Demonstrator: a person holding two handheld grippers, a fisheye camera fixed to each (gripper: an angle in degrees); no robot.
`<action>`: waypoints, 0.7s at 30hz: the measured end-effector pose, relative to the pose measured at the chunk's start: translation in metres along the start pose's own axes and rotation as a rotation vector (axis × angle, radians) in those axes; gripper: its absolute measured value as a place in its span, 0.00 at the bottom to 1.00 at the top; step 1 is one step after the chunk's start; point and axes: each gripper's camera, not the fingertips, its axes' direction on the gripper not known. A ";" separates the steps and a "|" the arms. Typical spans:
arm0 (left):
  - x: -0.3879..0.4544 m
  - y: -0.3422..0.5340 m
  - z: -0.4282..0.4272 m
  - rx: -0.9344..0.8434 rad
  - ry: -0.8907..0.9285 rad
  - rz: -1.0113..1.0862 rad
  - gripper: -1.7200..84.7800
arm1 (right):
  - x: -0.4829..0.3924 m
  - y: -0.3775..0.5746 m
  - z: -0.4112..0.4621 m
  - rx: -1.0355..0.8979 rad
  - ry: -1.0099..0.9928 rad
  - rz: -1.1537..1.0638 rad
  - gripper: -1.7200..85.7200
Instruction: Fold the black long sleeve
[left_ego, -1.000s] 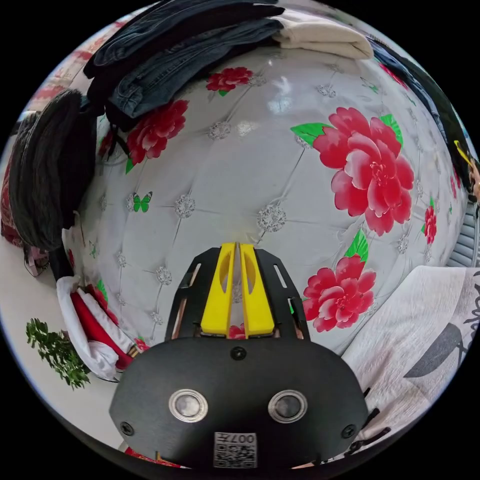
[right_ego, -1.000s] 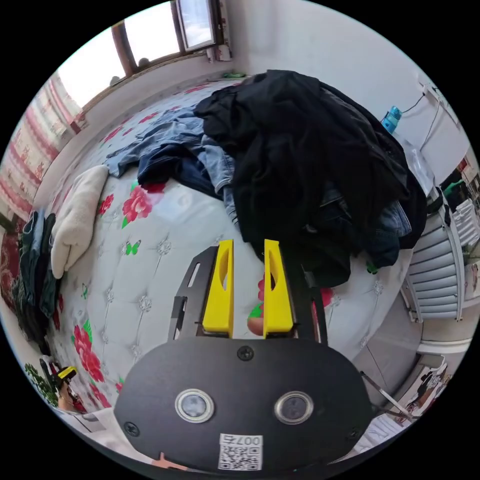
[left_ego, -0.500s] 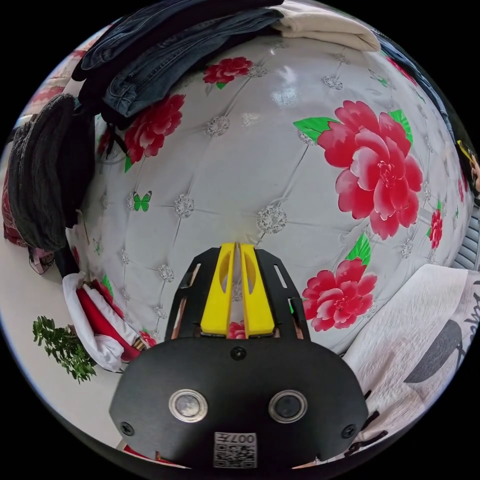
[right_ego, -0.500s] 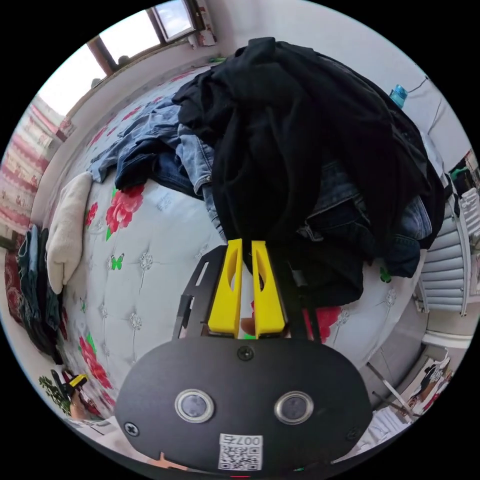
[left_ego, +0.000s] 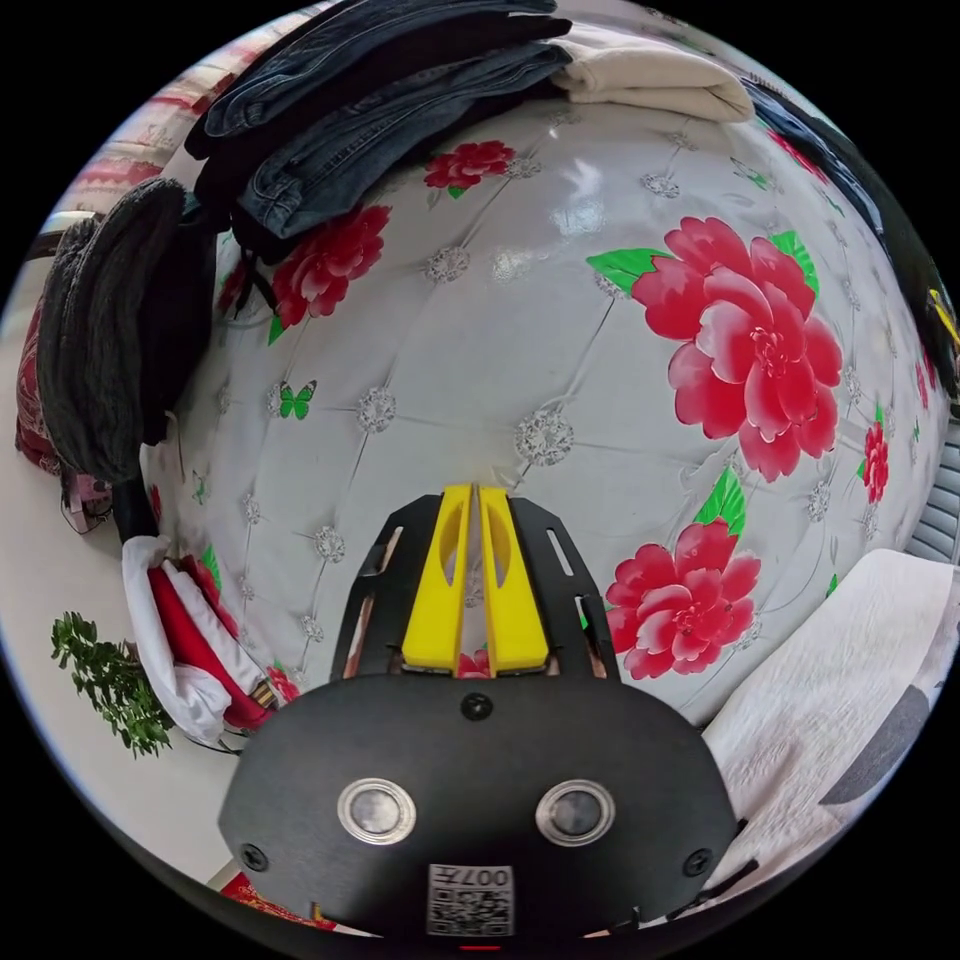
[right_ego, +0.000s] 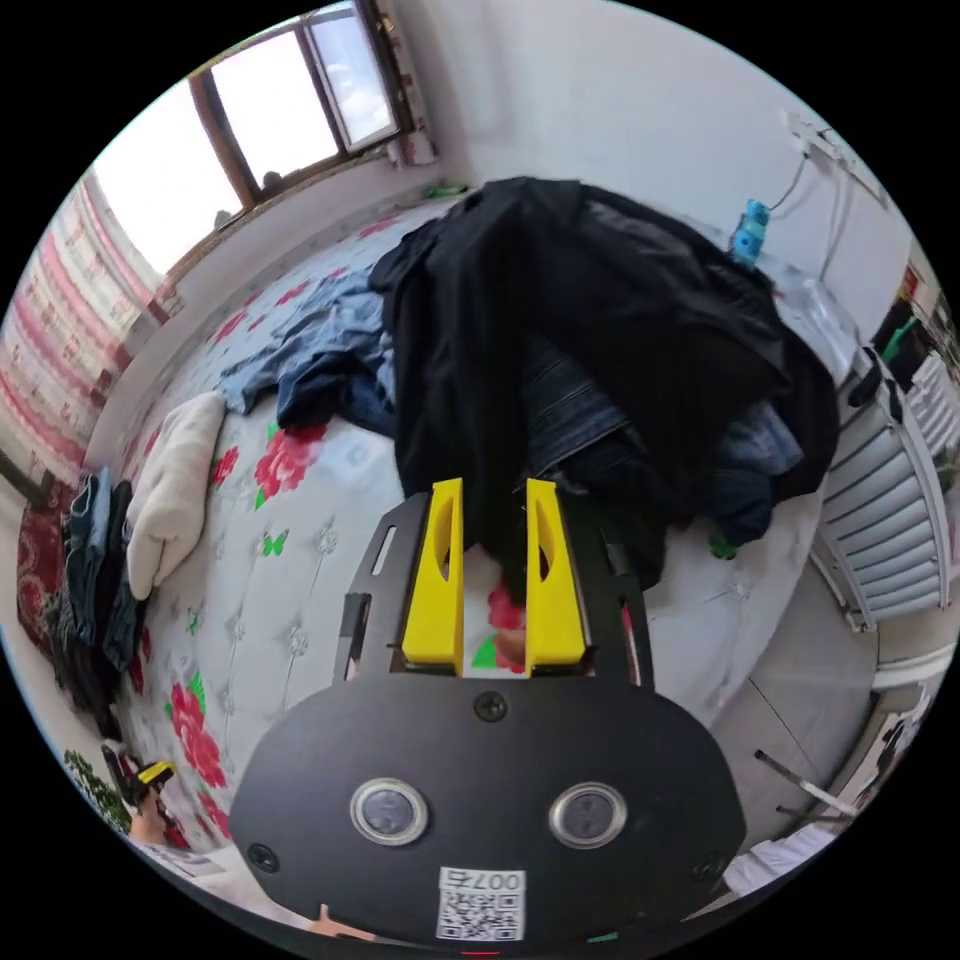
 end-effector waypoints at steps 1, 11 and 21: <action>0.000 -0.001 0.001 -0.005 -0.001 -0.002 0.01 | 0.013 -0.010 -0.004 0.024 0.026 0.015 0.11; 0.005 -0.007 0.020 -0.102 -0.089 0.019 0.01 | 0.097 -0.095 0.050 -0.192 0.103 0.128 0.11; -0.006 0.037 0.044 0.009 -0.053 0.026 0.01 | 0.117 -0.072 0.009 -0.106 -0.143 -0.147 0.03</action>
